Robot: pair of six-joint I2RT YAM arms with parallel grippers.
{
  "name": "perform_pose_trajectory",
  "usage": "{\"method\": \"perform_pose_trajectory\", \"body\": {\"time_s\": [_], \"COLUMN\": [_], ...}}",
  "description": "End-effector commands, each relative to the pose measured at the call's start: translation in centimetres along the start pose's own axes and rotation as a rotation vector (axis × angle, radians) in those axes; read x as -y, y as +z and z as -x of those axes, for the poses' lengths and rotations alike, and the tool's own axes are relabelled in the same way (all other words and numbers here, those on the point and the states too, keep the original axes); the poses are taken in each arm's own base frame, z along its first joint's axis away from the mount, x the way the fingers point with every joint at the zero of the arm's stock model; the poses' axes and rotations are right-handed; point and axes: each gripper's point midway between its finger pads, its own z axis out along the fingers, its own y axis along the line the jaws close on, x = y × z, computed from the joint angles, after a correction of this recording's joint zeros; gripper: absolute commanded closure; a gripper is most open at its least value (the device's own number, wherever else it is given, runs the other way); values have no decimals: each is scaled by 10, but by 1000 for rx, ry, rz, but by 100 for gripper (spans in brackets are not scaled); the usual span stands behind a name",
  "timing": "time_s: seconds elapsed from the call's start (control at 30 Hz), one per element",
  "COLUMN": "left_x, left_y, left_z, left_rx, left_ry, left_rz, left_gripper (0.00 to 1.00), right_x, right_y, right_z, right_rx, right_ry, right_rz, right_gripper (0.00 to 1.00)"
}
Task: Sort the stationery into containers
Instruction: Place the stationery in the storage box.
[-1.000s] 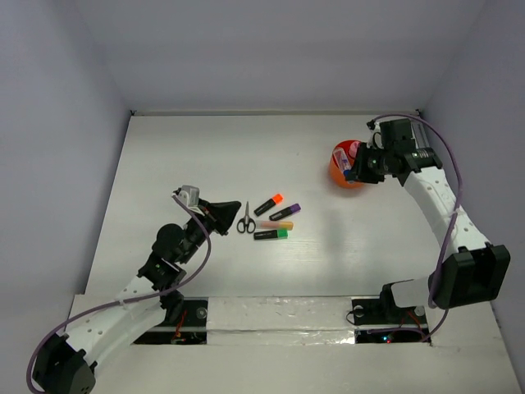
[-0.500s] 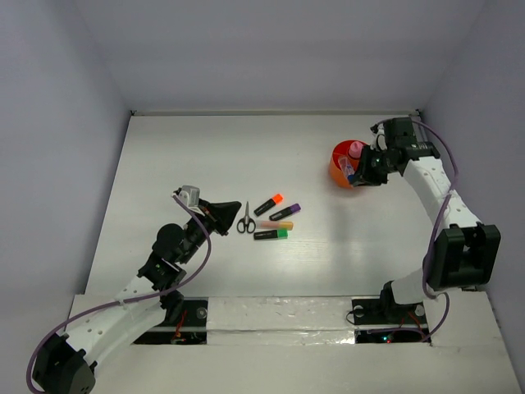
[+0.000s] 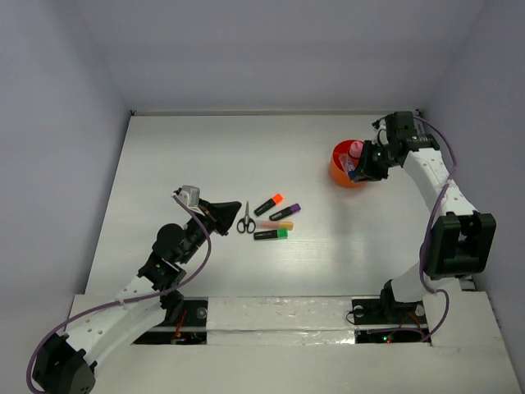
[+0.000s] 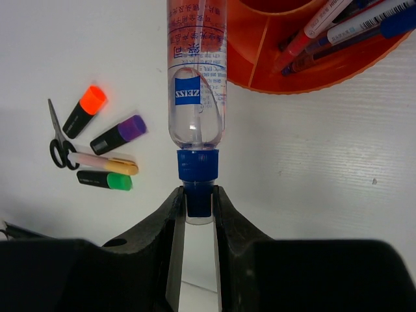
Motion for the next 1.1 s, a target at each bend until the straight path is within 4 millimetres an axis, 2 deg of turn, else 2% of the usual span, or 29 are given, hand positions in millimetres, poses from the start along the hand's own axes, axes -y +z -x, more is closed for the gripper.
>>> {"method": "perform_pose_trajectory", "body": {"time_s": [0.0, 0.43, 0.63, 0.77, 1.0, 1.07], "left_x": [15, 16, 16, 16, 14, 14], "left_y": [2, 1, 1, 1, 2, 2], "left_z": [16, 16, 15, 15, 14, 14], "left_rx": [50, 52, 50, 48, 45, 46], "left_ry": [-6, -11, -10, -11, -8, -6], "left_rz": [-51, -59, -62, -59, -53, -51], "left_gripper": [99, 99, 99, 99, 99, 99], "right_x": [-7, 2, 3, 1, -3, -3], "right_y": [-10, -13, -9, -11, -8, -5], "right_z": [16, 7, 16, 26, 45, 49], "right_rx": [33, 2, -8, 22, 47, 51], "right_ry": [-6, 12, 33, 36, 48, 50], "right_rz": [21, -29, -30, -31, -29, -28], "right_gripper": [98, 94, 92, 86, 84, 79]}}
